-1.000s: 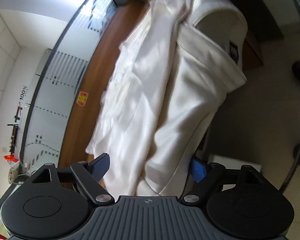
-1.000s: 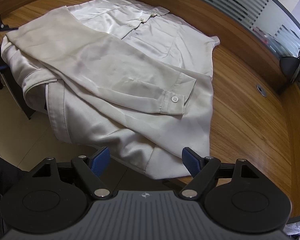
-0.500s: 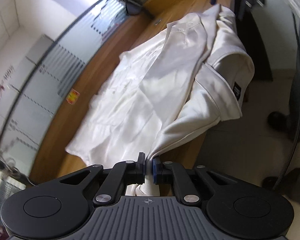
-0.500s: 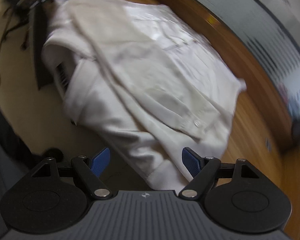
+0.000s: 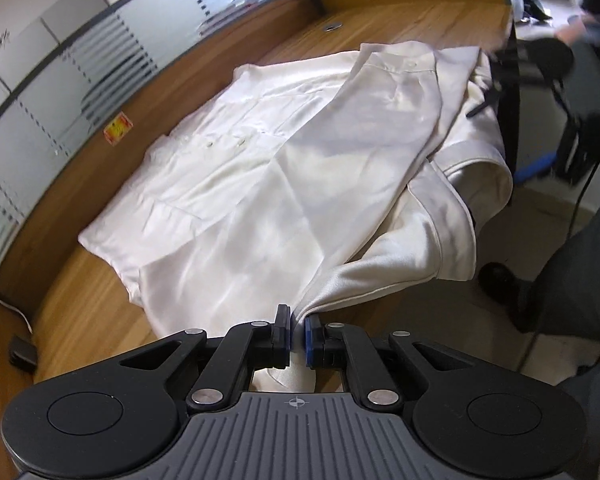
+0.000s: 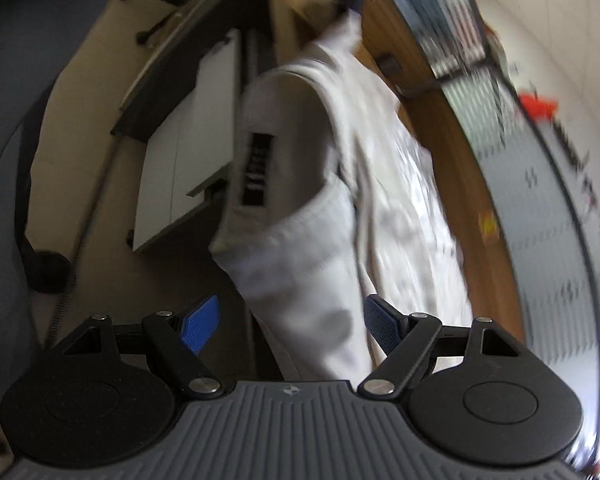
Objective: Fold clothes
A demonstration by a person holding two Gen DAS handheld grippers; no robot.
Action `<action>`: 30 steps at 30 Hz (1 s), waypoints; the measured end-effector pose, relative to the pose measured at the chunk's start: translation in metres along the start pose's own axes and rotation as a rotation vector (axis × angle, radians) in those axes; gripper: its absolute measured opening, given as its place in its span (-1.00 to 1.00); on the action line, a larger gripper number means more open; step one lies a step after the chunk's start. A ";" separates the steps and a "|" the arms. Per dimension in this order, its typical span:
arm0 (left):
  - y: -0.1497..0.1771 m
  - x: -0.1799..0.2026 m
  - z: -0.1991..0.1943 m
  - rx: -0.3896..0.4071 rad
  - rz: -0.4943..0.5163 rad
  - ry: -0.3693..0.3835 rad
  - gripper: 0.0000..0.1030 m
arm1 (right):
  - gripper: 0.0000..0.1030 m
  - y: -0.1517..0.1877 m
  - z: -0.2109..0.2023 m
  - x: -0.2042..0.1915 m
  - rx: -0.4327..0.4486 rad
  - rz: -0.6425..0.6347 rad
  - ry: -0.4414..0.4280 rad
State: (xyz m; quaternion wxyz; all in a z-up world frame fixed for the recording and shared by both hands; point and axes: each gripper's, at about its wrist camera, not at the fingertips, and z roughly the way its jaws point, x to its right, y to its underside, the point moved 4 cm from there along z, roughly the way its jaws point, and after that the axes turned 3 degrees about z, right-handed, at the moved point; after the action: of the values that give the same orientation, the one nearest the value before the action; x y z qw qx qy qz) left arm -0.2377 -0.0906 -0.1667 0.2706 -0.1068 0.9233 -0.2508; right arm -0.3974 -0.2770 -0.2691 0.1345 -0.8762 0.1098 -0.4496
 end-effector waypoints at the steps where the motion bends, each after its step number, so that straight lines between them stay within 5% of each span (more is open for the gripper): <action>1: -0.001 -0.001 0.000 -0.006 -0.010 0.007 -0.83 | 0.75 -0.001 0.003 -0.007 0.010 -0.031 0.023; 7: -0.002 -0.007 0.001 -0.026 -0.029 0.013 -0.83 | 0.81 -0.001 0.027 -0.039 0.015 -0.172 0.178; 10: -0.002 -0.008 0.003 -0.028 -0.028 0.005 -0.83 | 0.81 -0.006 0.032 -0.033 0.007 -0.159 0.186; 13: -0.003 -0.007 0.002 -0.024 -0.032 -0.001 -0.83 | 0.50 -0.010 0.024 -0.018 0.022 -0.135 0.175; 17: -0.002 -0.005 -0.001 -0.014 -0.029 -0.014 -0.83 | 0.08 -0.013 0.006 0.014 0.031 -0.046 0.116; 19: -0.001 -0.005 -0.002 -0.010 -0.039 -0.021 -0.83 | -0.38 -0.012 0.000 0.034 0.030 0.016 0.084; 22: -0.001 -0.007 -0.005 -0.001 -0.054 -0.036 -0.83 | -0.61 -0.015 -0.007 0.067 0.028 0.144 0.015; 30: -0.009 -0.023 -0.011 0.021 -0.147 0.007 -0.84 | -0.65 -0.019 -0.001 0.153 -0.008 0.496 -0.269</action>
State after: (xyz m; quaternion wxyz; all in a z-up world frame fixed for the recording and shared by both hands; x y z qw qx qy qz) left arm -0.2240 -0.0865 -0.1440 0.2490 -0.1707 0.9112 -0.2802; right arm -0.3091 -0.3073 -0.1459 0.2501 -0.8749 0.3040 -0.2822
